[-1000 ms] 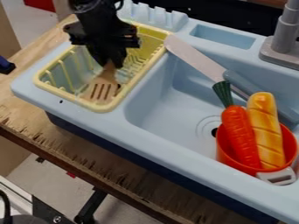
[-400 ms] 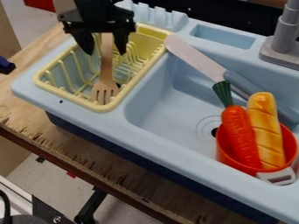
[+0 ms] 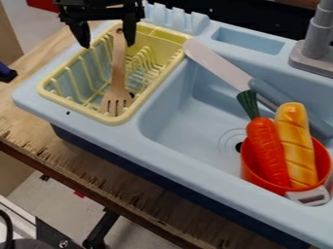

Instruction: Moved the wooden spatula from the top of the yellow basket and put it inside

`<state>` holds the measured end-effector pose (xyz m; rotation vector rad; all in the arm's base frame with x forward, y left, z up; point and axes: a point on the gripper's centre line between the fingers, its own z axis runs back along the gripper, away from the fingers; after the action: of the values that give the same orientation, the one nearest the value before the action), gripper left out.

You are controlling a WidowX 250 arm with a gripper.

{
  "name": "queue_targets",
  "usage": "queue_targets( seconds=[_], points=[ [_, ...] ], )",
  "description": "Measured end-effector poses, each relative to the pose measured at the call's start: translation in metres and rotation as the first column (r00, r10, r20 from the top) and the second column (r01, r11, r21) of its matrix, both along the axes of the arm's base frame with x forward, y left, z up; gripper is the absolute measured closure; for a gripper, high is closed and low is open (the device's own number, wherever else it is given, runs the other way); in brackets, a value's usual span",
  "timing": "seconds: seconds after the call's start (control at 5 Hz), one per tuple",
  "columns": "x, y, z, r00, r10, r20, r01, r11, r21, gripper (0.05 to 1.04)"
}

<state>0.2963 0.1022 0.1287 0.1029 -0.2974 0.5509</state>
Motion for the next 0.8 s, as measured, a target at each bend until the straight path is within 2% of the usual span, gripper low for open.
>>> queue_targets(
  seconds=[0.2, 0.4, 0.6, 0.8],
  points=[
    [-0.009, -0.02, 0.001, 1.0, -0.005, -0.005, 0.005, 0.999, 0.039, 0.086],
    [-0.014, -0.041, 0.004, 0.999, -0.028, -0.025, 0.028, 0.999, 0.015, 0.086],
    [-0.03, -0.073, 0.013, 0.998, -0.055, -0.02, 0.055, 0.998, -0.011, 0.086],
    [-0.042, -0.112, 0.012, 0.992, -0.118, -0.045, 0.114, 0.99, -0.078, 0.086]
  ],
)
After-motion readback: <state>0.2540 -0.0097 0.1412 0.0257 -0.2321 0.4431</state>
